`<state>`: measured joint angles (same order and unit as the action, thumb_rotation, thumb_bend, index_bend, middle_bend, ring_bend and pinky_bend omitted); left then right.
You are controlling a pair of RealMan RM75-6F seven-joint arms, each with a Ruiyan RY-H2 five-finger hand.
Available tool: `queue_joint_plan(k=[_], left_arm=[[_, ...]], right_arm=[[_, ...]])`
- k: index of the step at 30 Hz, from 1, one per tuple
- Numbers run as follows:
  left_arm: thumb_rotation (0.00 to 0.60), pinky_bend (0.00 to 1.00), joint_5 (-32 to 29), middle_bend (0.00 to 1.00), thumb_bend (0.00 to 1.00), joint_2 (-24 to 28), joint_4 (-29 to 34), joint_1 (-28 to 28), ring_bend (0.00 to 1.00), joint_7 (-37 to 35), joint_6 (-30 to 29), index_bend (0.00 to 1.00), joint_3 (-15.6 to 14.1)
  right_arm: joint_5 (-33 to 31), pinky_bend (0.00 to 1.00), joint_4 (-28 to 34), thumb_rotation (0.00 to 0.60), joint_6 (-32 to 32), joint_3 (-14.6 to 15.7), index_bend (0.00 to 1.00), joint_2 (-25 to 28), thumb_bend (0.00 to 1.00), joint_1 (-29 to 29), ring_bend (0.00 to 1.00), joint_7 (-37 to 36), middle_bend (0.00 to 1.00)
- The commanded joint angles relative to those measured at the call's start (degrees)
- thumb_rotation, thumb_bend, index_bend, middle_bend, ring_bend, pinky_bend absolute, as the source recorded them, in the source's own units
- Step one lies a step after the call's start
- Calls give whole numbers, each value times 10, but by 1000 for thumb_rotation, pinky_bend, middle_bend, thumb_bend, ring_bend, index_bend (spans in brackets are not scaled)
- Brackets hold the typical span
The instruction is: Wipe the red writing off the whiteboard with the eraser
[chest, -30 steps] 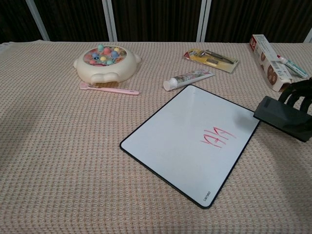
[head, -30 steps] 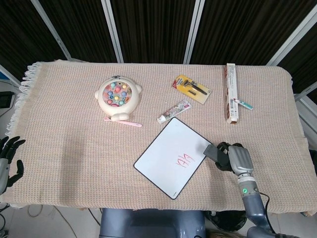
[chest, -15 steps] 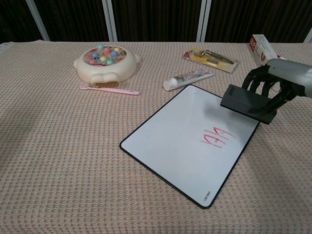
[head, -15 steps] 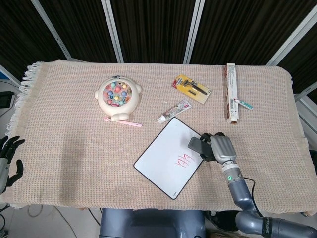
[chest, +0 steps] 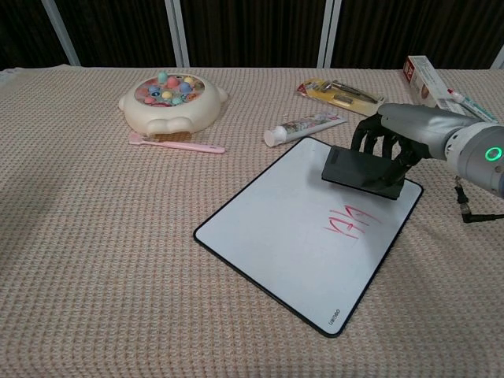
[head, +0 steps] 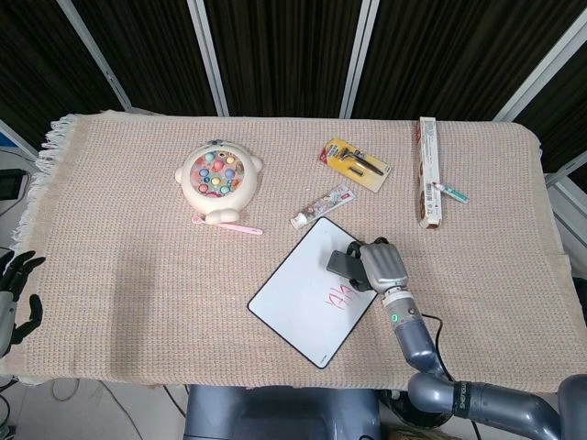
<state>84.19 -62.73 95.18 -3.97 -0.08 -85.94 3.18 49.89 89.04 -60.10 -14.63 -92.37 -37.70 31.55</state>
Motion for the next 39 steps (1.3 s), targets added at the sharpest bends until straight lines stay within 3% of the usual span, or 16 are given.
queue_joint_plan(k=[1, 10, 30, 39], left_arm=[[600, 10, 0, 88, 637, 0, 0, 0, 23, 0, 0, 157, 0], [600, 10, 1, 89, 638, 0, 1, 1, 23, 0, -1, 157, 0], [600, 10, 3, 88, 638, 0, 1, 1, 23, 1, -2, 157, -2], [600, 10, 5, 88, 638, 0, 0, 1, 23, 0, -2, 157, -2]], right_arm=[[-8, 250, -8, 600, 0, 9, 492, -7, 412, -6, 508, 9, 507], [0, 250, -7, 600, -2, 34, 492, -18, 413, -9, 508, 15, 507], [50, 258, 102, 600, -55, 111, 494, -10, 413, 30, 509, 35, 510], [38, 258, 80, 600, -63, 87, 494, -22, 413, 26, 510, 39, 511]])
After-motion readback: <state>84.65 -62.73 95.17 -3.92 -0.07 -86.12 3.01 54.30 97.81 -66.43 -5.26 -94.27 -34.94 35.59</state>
